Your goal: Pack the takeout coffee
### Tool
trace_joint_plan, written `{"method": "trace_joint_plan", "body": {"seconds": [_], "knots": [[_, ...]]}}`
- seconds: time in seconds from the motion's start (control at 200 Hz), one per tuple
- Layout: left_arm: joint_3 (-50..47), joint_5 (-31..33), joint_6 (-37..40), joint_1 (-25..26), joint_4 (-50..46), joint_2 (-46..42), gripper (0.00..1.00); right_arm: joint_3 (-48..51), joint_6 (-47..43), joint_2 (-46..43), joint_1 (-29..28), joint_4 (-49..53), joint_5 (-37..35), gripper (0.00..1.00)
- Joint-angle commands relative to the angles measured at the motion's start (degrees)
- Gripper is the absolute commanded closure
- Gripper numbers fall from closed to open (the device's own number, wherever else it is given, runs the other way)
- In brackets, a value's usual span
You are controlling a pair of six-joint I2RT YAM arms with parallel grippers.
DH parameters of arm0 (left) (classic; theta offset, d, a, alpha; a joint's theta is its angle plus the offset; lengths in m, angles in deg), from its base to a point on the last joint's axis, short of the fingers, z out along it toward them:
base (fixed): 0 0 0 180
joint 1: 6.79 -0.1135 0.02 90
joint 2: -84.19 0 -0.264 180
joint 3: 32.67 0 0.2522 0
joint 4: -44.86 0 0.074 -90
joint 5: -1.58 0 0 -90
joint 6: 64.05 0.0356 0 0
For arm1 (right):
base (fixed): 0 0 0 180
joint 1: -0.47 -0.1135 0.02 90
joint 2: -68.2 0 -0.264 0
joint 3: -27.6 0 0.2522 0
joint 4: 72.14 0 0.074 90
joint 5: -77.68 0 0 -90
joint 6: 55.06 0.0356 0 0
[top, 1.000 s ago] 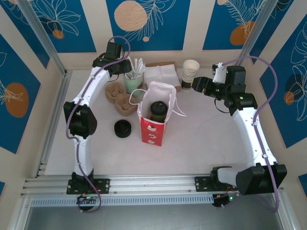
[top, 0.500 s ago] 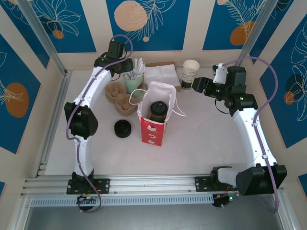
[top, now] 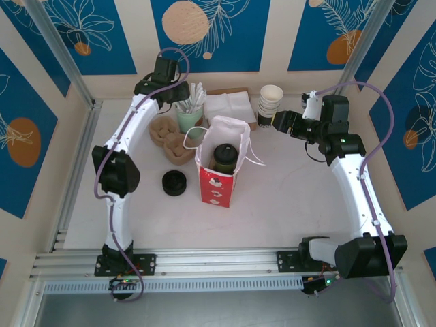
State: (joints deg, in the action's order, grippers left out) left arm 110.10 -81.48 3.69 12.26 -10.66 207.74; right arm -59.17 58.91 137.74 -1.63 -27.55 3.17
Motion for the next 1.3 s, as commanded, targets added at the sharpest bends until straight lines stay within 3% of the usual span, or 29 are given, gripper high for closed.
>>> {"method": "trace_joint_plan", "body": {"seconds": [0.0, 0.29, 0.47, 0.74, 1.295], "knots": [[2.8, 0.6, 1.0, 0.4, -1.5, 2.8, 0.52, 0.7, 0.3, -1.2, 0.5, -0.5, 1.5, 0.38], [4.5, 0.6, 1.3, 0.4, -1.2, 5.9, 0.6, 0.8, 0.2, -1.1, 0.5, -0.7, 1.5, 0.38], [5.8, 1.6, 2.0, 0.4, -1.3, 6.5, 0.76, 1.0, 0.4, -0.7, 0.6, -1.0, 1.7, 0.38], [6.0, 1.4, 3.8, 0.4, 0.1, 2.9, 0.91, 0.3, 0.3, 0.0, 0.6, -1.3, 2.1, 0.38], [6.0, -2.1, 9.9, 2.8, -3.9, -15.2, 0.95, -1.5, 0.1, 0.2, 1.0, -2.0, 2.6, 0.38]]}}
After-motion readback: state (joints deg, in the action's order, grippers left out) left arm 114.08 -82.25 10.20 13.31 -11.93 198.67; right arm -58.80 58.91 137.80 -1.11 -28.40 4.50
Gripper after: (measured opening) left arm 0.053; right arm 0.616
